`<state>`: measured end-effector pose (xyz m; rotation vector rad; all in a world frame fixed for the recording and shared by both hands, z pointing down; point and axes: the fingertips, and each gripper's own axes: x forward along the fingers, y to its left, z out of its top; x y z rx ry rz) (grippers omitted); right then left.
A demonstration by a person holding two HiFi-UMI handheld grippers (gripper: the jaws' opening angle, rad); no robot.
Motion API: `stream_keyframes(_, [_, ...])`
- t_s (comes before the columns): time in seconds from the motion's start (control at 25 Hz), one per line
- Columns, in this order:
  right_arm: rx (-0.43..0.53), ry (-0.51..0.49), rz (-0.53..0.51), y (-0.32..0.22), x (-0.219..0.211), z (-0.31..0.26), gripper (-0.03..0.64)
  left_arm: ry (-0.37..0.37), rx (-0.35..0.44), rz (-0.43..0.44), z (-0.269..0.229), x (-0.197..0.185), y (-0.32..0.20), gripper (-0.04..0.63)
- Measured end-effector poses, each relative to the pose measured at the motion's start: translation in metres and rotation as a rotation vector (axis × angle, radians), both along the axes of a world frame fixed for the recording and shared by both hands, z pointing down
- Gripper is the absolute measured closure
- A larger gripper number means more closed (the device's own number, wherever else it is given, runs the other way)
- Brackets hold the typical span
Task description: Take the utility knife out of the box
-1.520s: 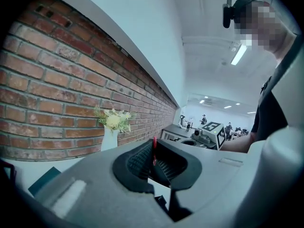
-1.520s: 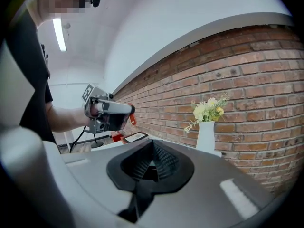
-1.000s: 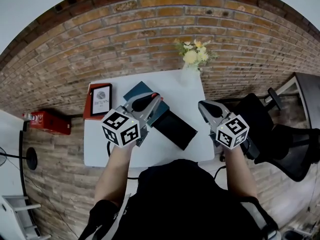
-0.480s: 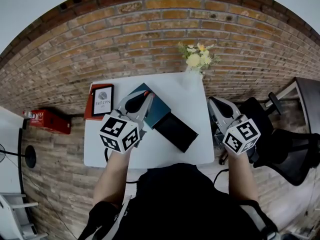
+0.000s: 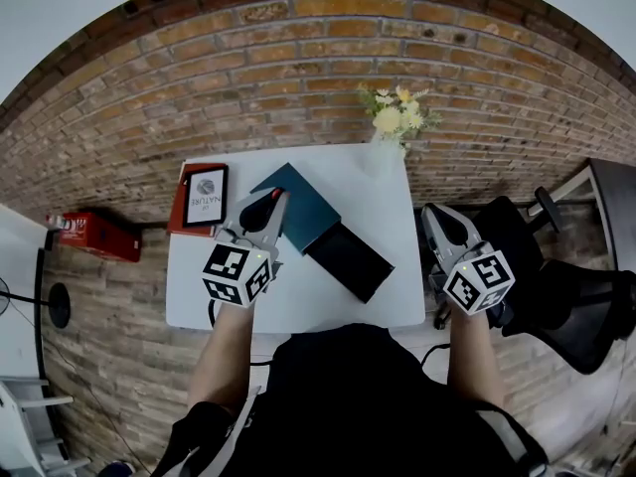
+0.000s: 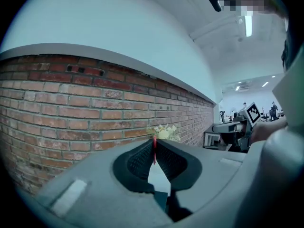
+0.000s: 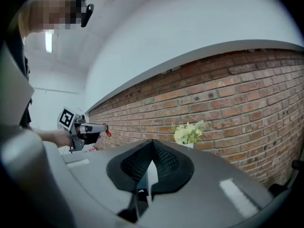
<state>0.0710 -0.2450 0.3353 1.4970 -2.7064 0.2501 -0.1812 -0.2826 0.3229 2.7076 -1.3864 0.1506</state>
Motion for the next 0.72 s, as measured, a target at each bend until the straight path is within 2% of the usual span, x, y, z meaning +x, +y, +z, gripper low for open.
stream_keyframes(0.12, [0.008,0.009,0.011,0.002,0.005,0.014,0.618,0.024,-0.041,-0.04,0.023,-0.013,-0.002,0.575])
stream_keyframes(0.24, [0.023,0.025,0.007,0.002,0.004,0.022,0.618,0.036,-0.039,-0.064,0.032,-0.02,0.0,0.575])
stream_keyframes(0.48, [0.014,0.046,0.0,-0.001,-0.003,0.033,0.618,0.011,-0.044,-0.091,0.042,-0.028,0.001,0.575])
stream_keyframes(0.72, [0.02,0.046,-0.036,-0.002,-0.017,0.03,0.618,0.013,-0.042,-0.076,0.036,-0.012,0.003,0.575])
